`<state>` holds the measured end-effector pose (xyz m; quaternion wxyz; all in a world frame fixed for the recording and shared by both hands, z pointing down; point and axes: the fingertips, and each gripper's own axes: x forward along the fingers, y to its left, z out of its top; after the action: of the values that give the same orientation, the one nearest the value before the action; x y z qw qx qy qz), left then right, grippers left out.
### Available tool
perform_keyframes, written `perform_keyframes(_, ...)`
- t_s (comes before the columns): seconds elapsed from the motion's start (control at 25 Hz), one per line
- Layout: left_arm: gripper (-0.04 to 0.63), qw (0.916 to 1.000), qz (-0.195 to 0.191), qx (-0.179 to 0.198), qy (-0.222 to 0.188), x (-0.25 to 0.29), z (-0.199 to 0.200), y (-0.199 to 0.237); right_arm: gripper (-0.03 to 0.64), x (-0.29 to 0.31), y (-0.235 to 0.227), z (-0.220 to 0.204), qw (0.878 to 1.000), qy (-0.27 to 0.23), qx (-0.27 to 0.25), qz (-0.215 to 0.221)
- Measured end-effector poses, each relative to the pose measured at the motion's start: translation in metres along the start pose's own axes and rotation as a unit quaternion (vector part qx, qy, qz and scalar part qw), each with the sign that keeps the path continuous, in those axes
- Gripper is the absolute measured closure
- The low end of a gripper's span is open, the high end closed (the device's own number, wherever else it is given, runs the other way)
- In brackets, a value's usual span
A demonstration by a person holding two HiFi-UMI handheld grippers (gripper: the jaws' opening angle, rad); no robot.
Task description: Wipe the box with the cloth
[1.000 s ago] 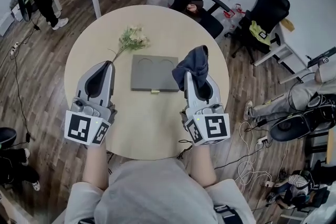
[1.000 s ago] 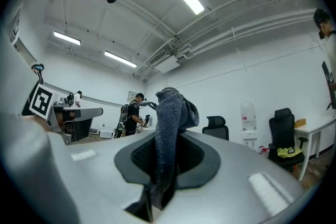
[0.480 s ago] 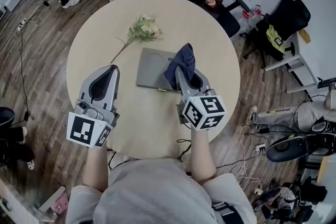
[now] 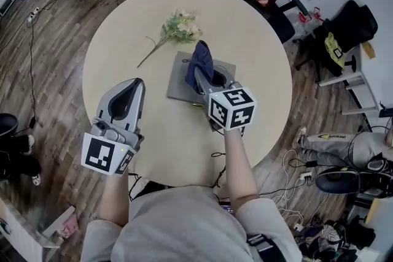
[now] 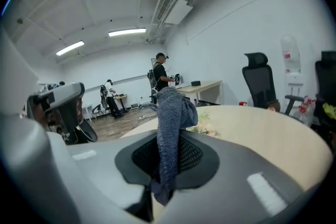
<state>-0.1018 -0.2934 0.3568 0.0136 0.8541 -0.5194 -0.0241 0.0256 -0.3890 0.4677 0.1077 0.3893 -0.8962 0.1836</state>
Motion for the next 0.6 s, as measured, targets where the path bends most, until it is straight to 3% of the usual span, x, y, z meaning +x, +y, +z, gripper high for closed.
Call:
perform_keyframes(0.12,0.588,1.0,0.0,0.001,0.003,0.001,-0.004,0.002,0.571,0.021,0.001,-0.002,0.998,0.017,0.052,0.019)
perform_keyframes(0.6,0.588,0.9998,0.014,-0.002,0.013,0.004,-0.014,0.013,0.566,0.1,-0.033,-0.071,0.981,0.146,0.127,-0.033)
